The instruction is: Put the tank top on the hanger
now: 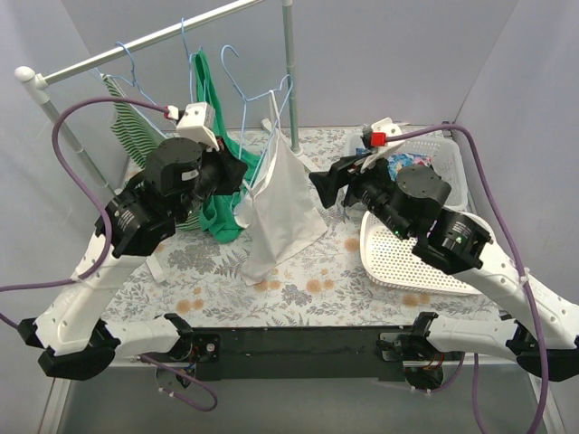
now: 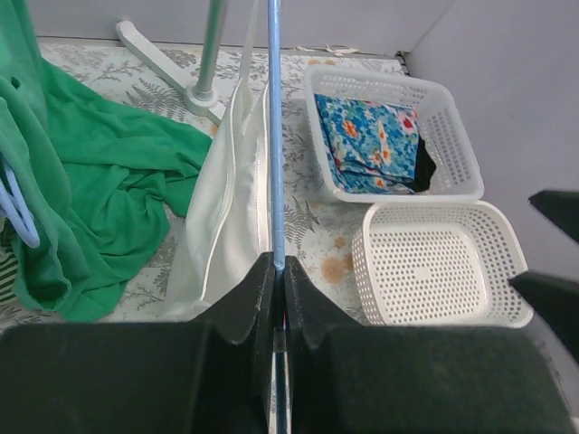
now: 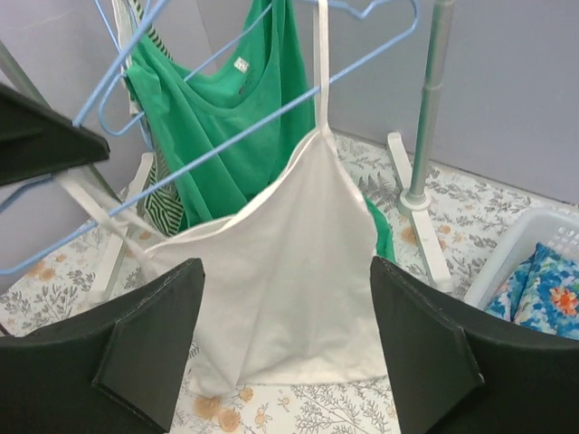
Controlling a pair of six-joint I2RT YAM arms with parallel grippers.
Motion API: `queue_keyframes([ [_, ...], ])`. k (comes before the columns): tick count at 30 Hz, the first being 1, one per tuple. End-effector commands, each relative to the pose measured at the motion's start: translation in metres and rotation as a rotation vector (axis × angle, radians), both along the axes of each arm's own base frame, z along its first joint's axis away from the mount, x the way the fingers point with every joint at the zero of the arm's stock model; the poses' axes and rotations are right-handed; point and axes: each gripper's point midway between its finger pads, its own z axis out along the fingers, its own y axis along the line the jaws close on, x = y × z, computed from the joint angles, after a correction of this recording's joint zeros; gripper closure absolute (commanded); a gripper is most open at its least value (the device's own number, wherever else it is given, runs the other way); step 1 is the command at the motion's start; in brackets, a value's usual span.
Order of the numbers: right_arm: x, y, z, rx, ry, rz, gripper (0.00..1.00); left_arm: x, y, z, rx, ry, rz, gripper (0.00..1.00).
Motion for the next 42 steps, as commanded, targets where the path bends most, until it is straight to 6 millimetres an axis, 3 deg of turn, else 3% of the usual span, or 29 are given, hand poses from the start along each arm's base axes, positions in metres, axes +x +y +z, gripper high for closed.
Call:
queue_keyframes([
  [1,0.002,0.012,-0.026,0.015,0.071,0.01,0.18,0.024,0.011,0.014,0.034,-0.004,0.145,1.0],
  [7,-0.003,0.023,-0.055,-0.006,0.131,0.051,0.18,0.05,0.004,0.012,0.103,0.019,0.216,1.0],
  [20,-0.008,0.033,-0.086,-0.028,0.195,0.092,0.18,0.084,0.002,0.062,0.151,-0.12,0.299,1.0],
  [27,-0.013,0.035,-0.096,-0.014,0.214,0.112,0.18,0.105,0.015,0.078,0.188,-0.178,0.338,1.0],
  [33,-0.017,0.034,-0.099,-0.01,0.218,0.133,0.18,0.123,0.027,0.076,0.171,-0.169,0.323,1.0],
  [38,-0.02,0.035,-0.097,-0.004,0.214,0.148,0.18,0.131,0.029,0.083,0.166,-0.194,0.302,1.0],
  [42,-0.023,0.036,-0.1,0.001,0.214,0.166,0.18,0.137,0.028,0.077,0.165,-0.18,0.279,1.0],
])
